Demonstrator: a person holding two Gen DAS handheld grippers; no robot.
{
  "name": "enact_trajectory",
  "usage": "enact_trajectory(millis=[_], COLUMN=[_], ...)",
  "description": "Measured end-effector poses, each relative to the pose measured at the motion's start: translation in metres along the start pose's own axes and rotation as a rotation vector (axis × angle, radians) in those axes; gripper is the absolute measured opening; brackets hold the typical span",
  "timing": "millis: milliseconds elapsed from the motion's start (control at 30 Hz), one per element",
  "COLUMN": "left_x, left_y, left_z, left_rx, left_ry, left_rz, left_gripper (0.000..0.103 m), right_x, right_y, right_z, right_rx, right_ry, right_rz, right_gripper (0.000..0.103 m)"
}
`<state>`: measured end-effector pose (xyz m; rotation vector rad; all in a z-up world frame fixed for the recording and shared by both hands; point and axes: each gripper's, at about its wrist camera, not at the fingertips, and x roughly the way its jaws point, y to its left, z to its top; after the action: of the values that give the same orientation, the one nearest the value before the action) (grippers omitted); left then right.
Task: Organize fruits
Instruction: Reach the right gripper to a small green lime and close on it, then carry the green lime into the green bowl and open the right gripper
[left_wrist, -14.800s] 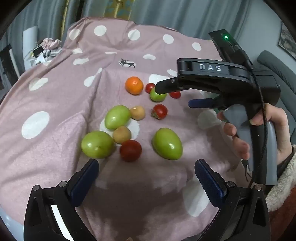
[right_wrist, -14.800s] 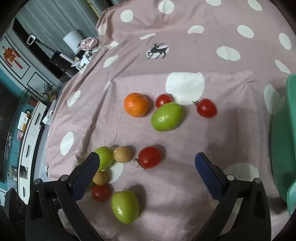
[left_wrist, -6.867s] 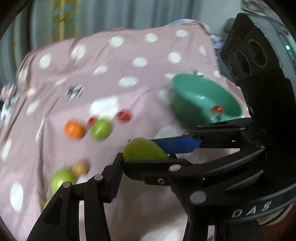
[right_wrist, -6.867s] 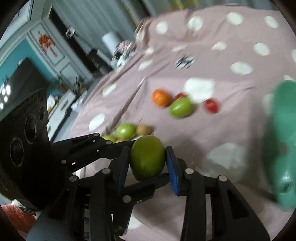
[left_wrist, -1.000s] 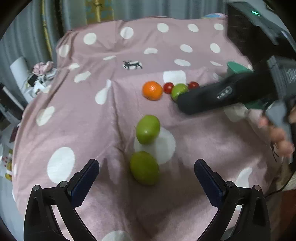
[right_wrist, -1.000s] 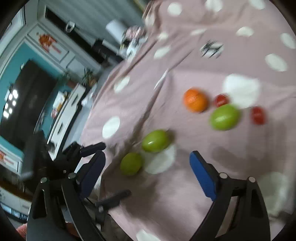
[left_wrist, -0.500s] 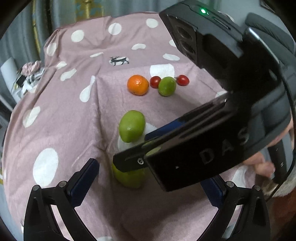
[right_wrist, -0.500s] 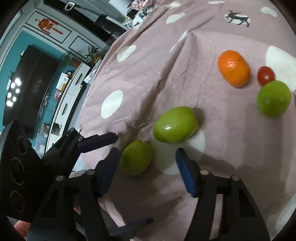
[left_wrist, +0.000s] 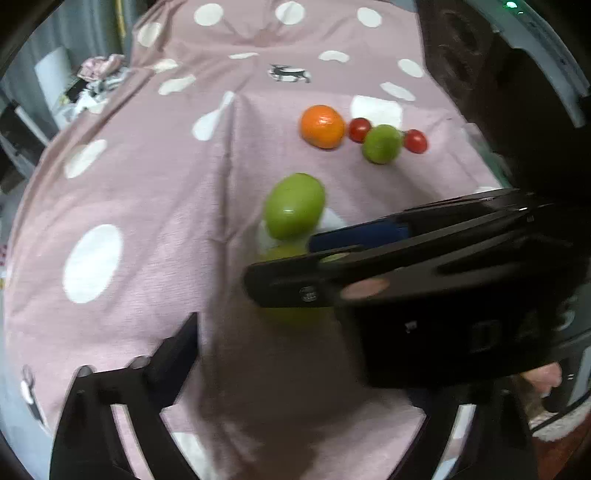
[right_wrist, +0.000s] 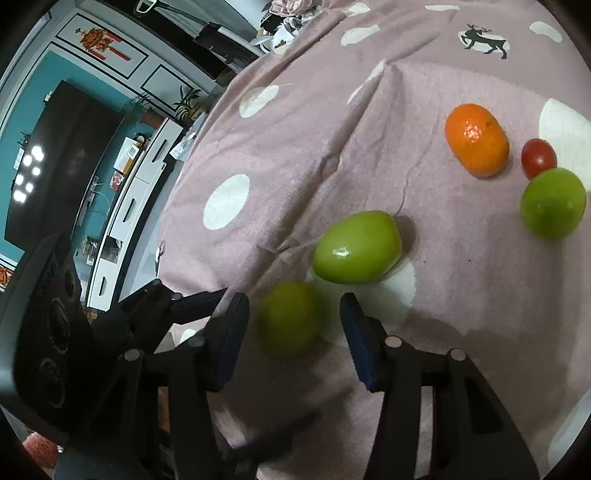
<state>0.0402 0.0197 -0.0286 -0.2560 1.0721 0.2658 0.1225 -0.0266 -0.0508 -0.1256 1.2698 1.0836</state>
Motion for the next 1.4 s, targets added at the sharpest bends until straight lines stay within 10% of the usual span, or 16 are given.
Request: enact_trajectory(millis=[600, 933, 1100, 1400], left_x=[-0.038, 0.005, 0.018, 0.008], left_y=[-0.009, -0.021, -0.007, -0.008], left_z=[-0.002, 0.009, 0.012, 0.012], left_rx=[0.043, 0.122, 0.056, 0.029], left_ry=[-0.115, -0.096, -0.056, -0.095], left_rz=[0.07, 0.078, 0.006, -0.088], left_gripper=[0.073, 0.072, 0.037, 0.036], right_x=[0.004, 0.001, 0.004, -0.01], right_y=[-0.005, -0.012, -0.014, -0.03], right_z=[0.002, -0.003, -0.006, -0.018], right_rx=[-0.002, 0.044, 0.046, 0.1], right_ry=[0.005, 0.006, 0.007, -0.064], right_rz=[-0.025, -0.005, 0.036, 0.13], right_gripper=[0.043, 0.04, 0.037, 0.037])
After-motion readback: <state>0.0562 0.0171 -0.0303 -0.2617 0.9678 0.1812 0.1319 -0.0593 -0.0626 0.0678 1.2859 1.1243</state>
